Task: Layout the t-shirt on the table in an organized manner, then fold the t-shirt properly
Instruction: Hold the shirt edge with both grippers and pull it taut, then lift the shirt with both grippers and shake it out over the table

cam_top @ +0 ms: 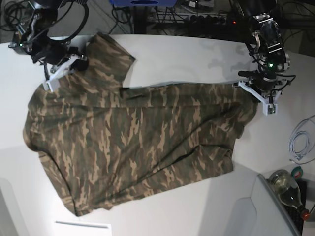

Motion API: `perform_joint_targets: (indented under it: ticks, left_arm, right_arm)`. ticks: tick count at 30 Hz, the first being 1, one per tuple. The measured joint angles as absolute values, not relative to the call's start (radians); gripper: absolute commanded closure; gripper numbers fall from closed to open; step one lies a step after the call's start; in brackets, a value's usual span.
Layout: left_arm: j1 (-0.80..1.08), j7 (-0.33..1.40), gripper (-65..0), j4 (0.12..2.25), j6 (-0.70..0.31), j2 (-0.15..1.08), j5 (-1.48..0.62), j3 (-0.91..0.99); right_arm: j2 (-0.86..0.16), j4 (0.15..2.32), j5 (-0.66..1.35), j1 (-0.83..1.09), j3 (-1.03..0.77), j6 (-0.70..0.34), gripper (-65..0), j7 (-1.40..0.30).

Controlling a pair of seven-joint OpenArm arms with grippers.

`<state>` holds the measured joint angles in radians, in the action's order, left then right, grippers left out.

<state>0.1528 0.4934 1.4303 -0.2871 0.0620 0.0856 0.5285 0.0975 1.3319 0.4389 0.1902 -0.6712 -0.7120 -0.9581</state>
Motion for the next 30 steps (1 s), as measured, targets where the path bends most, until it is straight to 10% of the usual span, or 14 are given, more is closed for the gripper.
perform_joint_targets:
  ticks: [16,30]
  left_arm:
    - [0.338,0.498,0.0,1.609,-0.291,0.014,0.082,0.614]
    - [-0.309,0.654,0.0,1.314,-0.292,-0.012,0.310,0.314]
  right_arm:
    - [0.098,1.793,0.392,0.430,-0.662,-0.697,-2.7,-1.022]
    - [-0.202,1.231,0.036,-0.348,-0.541,-0.698,-2.7,-0.946]
